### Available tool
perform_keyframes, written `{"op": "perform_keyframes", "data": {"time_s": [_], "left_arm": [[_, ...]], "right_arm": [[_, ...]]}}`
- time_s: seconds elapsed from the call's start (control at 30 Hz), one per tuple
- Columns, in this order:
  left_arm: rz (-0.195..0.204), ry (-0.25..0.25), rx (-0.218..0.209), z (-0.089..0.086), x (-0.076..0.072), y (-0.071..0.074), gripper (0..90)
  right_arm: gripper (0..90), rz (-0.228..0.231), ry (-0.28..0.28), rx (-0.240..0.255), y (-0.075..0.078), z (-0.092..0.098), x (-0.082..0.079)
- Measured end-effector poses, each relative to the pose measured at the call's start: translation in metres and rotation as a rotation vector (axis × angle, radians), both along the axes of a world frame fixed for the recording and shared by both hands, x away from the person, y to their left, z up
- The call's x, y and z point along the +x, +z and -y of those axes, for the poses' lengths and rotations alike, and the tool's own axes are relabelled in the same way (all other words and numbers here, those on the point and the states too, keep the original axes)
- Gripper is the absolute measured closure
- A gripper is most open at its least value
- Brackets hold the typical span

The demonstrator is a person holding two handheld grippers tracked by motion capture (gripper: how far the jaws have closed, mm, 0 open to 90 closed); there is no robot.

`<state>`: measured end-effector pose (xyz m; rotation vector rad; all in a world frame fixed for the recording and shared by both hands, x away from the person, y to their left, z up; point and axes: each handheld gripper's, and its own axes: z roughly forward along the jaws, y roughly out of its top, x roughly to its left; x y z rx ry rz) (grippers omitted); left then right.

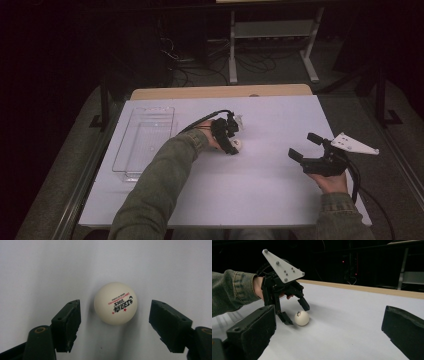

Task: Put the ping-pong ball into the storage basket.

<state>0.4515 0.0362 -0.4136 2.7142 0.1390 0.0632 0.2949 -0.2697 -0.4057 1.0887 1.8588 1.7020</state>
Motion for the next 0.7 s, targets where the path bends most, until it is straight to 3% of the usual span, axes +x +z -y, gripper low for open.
{"op": "perform_keyframes", "data": {"time_s": [0.7], "left_arm": [[0.03,-0.053,-0.01,0.0023,0.0024,0.0047,50.4]], "right_arm": [[0.0,0.0,0.007,-0.004,-0.0005,-0.0014,0.0004]]}}
